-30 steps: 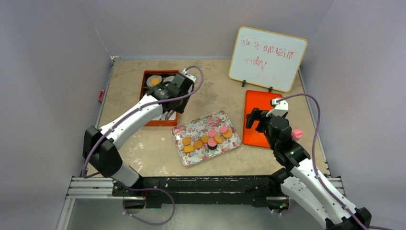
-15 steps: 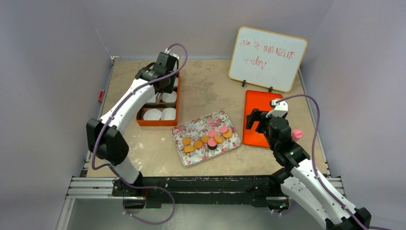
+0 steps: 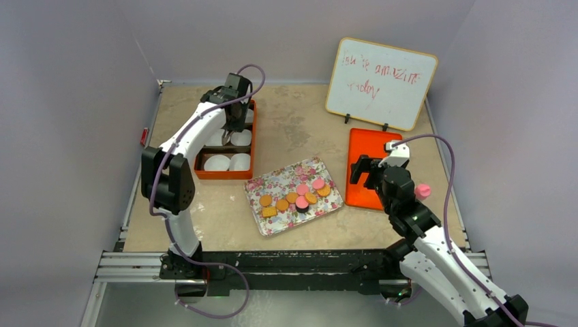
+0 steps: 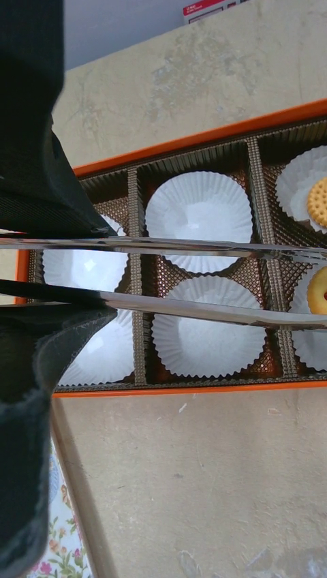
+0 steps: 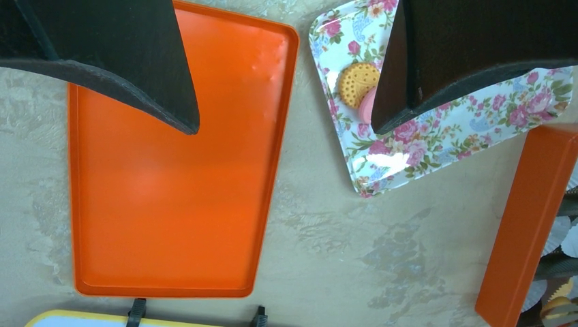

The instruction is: Pack the cookies

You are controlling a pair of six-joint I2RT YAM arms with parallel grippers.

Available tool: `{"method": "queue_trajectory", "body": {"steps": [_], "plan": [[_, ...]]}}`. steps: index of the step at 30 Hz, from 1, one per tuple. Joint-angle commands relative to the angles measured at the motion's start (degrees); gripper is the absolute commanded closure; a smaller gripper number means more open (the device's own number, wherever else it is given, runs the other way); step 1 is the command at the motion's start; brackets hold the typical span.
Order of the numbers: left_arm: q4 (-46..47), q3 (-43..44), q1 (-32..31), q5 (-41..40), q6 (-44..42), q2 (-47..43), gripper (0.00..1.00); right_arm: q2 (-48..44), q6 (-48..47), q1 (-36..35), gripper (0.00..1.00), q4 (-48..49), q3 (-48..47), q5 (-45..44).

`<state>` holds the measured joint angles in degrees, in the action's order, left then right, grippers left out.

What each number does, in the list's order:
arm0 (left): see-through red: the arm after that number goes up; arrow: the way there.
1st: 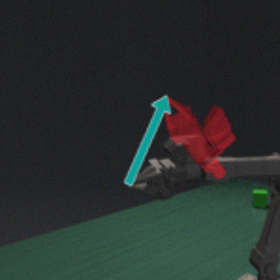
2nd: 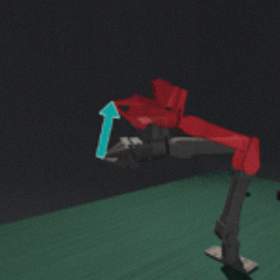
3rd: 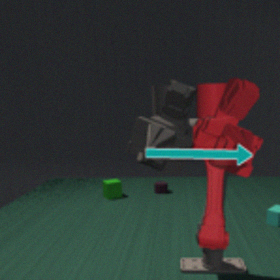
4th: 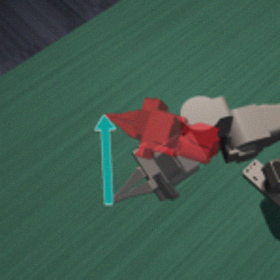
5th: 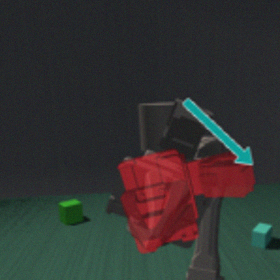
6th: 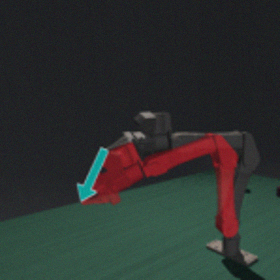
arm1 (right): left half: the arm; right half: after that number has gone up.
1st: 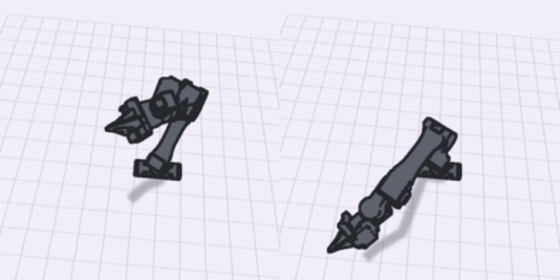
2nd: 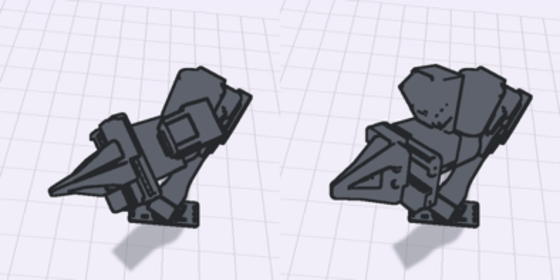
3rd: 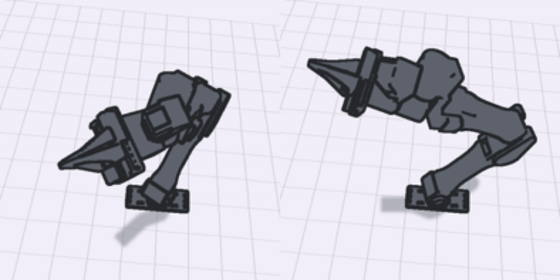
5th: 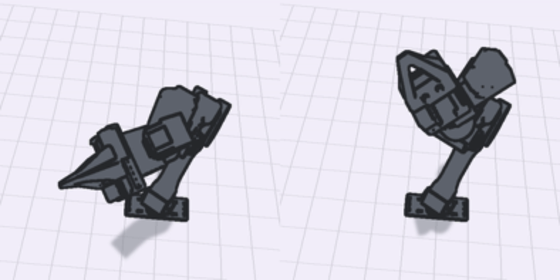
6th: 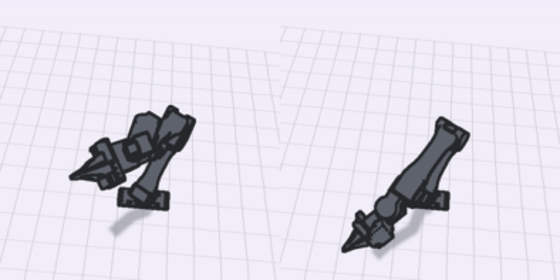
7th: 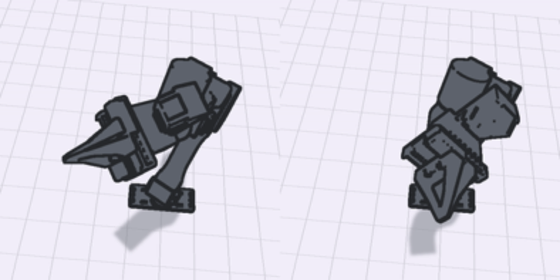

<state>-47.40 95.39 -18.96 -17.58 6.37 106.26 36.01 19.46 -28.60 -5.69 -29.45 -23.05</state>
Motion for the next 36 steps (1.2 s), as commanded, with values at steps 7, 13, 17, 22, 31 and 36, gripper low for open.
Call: {"method": "queue_trajectory", "body": {"steps": [7, 13, 17, 22, 31, 36], "plan": [[2.6, 5.2, 1.1, 0.3, -0.4, 4.4, 0.68, 0.8, -0.3, -0.1, 0.01, 3.0, 0.8, -0.9], [2.8, 6.6, 1.2, -0.3, -0.7, 6.8, 0.68, 0.6, -0.4, -0.1, 0.01, 3.1, 1.0, -0.9], [2.7, 7.5, 1.4, -0.5, -0.8, 8.1, 0.67, 0.8, -0.5, -0.1, 0.01, 3.1, 0.8, -0.9], [2.7, 7.5, 1.4, -0.5, -0.8, 8.5, 0.64, 1.1, -0.6, -0.1, 0.01, 3.3, 0.7, -1.0], [2.4, 6.8, 1.6, -0.6, -0.8, 8.9, 0.59, 1.3, -0.6, -0.1, 0.01, 3.3, 0.4, -0.7], [2.4, 6.5, 1.6, 0.3, -0.7, 9.2, 0.59, 0.8, -0.6, -0.1, 0.01, 3.1, 0.4, -0.8]]}}
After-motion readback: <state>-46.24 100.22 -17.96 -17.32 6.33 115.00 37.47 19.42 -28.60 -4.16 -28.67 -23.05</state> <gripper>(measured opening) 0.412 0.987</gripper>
